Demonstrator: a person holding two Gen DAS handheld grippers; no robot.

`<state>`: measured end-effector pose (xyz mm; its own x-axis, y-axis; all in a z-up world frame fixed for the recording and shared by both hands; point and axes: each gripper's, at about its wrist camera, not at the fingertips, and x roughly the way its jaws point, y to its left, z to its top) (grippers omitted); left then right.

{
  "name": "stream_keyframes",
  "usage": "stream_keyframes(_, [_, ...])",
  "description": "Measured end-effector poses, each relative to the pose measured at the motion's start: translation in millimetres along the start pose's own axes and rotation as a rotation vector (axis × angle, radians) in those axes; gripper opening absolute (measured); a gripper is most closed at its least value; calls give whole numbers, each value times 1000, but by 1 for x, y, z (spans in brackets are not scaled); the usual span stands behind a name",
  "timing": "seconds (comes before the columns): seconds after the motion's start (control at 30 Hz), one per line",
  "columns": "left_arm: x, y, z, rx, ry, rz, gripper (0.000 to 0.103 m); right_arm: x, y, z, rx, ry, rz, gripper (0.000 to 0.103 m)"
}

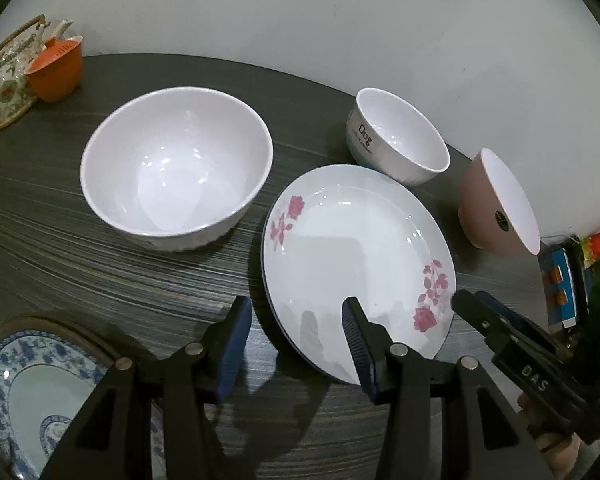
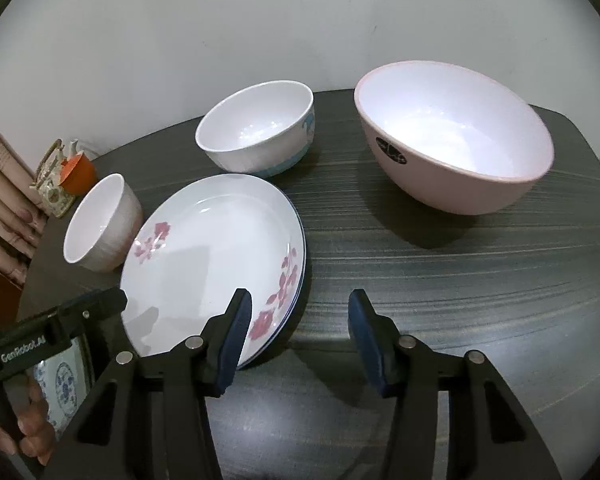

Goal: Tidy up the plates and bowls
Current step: 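Move the left tool to the pink-flowered white plate and grip its rim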

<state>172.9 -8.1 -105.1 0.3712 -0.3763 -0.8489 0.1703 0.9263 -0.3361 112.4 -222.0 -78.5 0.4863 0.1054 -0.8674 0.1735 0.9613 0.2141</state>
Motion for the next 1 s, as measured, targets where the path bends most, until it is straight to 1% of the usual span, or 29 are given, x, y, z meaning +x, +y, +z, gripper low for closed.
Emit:
stream_keyframes(0.1, [6, 2, 3, -13, 6, -1, 48, 11, -2, 3, 5, 20, 19, 40])
stream_keyframes(0.3, [14, 7, 6, -47, 17, -14, 48, 25, -5, 8, 8, 38, 50, 36])
stream_keyframes(0.4, [17, 10, 7, -63, 29, -20, 48, 30, -6, 12, 5, 45, 64, 31])
stream_keyframes(0.63, [21, 14, 5, -66, 33, -15, 47, 39, -10, 17, 10, 62, 77, 31])
stream_keyframes(0.8, [24, 12, 7, -37, 30, 0, 46, 44, -12, 19, 17, 70, 87, 29])
stream_keyframes(0.93, [27, 13, 7, -34, 33, 6, 38, 48, -11, 20, 1, 65, 88, 24])
stream_keyframes(1.0, [28, 13, 8, -24, 37, 11, 33, 49, -9, 21, -5, 65, 90, 22])
